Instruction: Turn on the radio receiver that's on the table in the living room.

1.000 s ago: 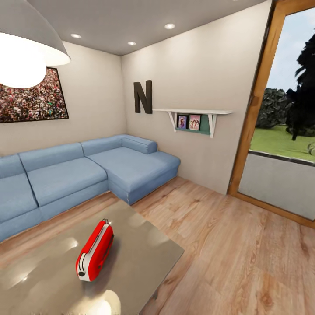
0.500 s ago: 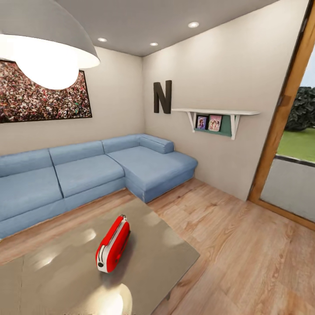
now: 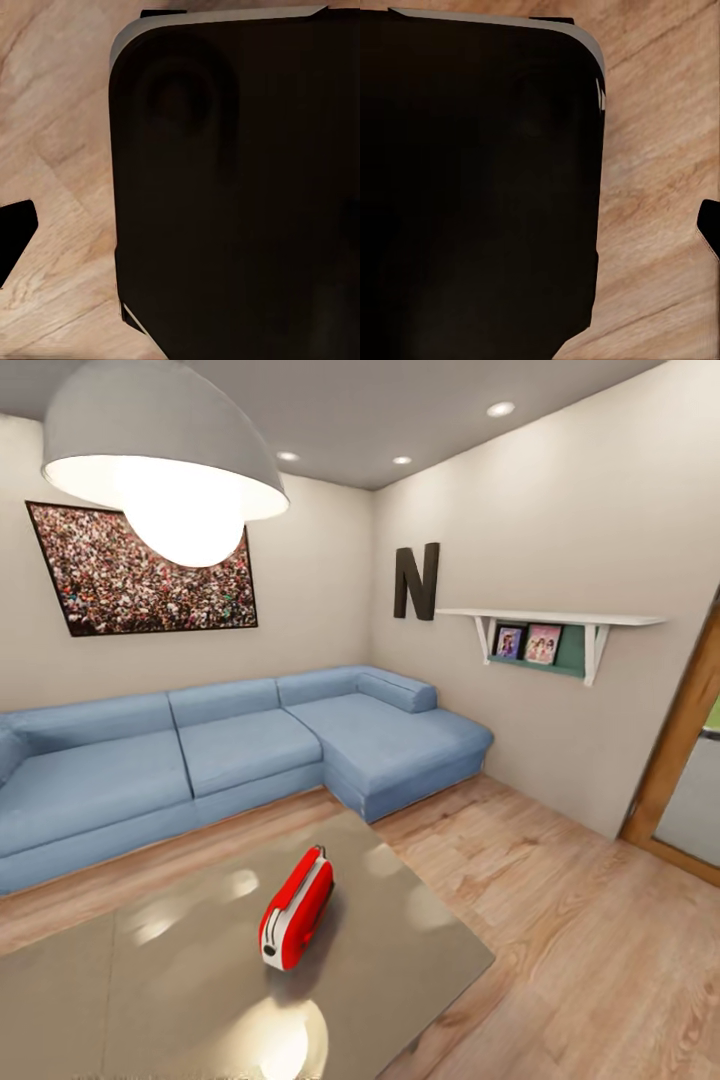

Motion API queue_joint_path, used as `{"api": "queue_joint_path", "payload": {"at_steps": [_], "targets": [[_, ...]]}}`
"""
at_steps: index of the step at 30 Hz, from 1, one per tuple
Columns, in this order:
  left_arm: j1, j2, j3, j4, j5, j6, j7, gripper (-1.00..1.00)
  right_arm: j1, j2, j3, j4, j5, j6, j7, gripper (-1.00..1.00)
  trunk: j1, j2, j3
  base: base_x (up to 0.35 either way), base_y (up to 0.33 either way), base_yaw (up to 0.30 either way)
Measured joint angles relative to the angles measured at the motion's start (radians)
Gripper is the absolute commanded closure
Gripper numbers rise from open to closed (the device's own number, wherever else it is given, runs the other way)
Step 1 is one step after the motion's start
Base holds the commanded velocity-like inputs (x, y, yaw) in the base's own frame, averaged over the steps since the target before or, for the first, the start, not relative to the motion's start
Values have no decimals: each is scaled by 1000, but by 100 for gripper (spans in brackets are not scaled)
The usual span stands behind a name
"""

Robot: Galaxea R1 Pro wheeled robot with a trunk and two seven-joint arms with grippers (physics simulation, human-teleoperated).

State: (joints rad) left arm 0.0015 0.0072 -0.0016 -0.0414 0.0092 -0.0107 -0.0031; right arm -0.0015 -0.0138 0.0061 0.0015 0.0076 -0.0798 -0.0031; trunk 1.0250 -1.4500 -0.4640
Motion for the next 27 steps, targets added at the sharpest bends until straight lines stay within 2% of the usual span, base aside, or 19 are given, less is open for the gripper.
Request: {"api": "queue_joint_path", "payload": {"at_steps": [27], "targets": [[0, 0, 0, 0, 0, 0, 0, -100, 0, 1, 0, 0, 2, 0, 1, -100, 0, 0, 0, 0, 0, 269]]}}
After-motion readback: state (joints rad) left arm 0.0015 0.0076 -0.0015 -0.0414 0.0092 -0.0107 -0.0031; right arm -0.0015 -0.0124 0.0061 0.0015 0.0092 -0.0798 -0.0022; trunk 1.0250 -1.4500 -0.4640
